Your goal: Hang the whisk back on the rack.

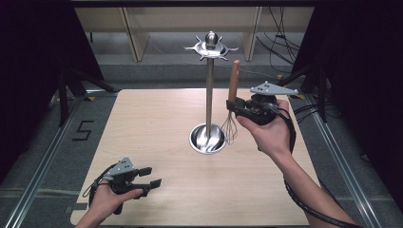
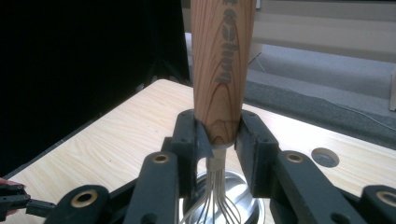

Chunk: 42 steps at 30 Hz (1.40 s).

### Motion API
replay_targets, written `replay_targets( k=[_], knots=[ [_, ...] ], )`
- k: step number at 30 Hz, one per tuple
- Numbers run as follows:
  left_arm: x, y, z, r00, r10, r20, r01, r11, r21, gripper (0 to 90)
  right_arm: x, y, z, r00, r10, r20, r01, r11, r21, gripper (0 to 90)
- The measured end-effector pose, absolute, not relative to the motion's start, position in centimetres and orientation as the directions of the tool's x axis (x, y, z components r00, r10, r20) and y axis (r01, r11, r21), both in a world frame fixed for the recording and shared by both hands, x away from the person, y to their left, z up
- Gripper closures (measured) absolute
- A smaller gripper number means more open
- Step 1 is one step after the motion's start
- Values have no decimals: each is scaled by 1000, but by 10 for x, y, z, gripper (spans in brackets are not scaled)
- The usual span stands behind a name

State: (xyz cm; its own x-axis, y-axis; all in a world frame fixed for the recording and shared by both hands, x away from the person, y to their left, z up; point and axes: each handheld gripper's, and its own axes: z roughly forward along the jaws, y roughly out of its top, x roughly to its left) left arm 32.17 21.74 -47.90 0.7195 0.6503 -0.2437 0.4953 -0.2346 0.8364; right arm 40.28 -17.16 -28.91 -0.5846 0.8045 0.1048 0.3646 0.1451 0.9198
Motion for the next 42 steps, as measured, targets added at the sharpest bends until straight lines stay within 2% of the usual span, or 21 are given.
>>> replay_targets(
  k=[5,14,16,24,30,32,42],
  knots=[
    [322,218,-479,720,650,-243,495,-235,837,342,402,-168,-286,-580,804,127,378,128,917,707],
    [322,218,-479,721,650,-242,494,-235,837,342,405,-166,-285,-584,806,98,354,144,924,707],
    [322,218,-479,722,649,-239,493,-240,837,342,404,-165,-284,-573,810,124,379,127,917,707],
    [322,217,-479,721,649,-244,495,-235,837,342,406,-164,-280,-580,809,96,351,143,925,707],
    [322,218,-479,722,647,-244,493,-235,838,342,405,-160,-279,-577,806,131,377,120,918,707],
    [321,218,-479,721,649,-244,495,-235,837,342,408,-161,-280,-588,803,99,345,138,928,707],
    [322,218,-479,723,647,-241,493,-239,837,342,409,-159,-277,-582,807,103,362,143,921,707]
  ],
)
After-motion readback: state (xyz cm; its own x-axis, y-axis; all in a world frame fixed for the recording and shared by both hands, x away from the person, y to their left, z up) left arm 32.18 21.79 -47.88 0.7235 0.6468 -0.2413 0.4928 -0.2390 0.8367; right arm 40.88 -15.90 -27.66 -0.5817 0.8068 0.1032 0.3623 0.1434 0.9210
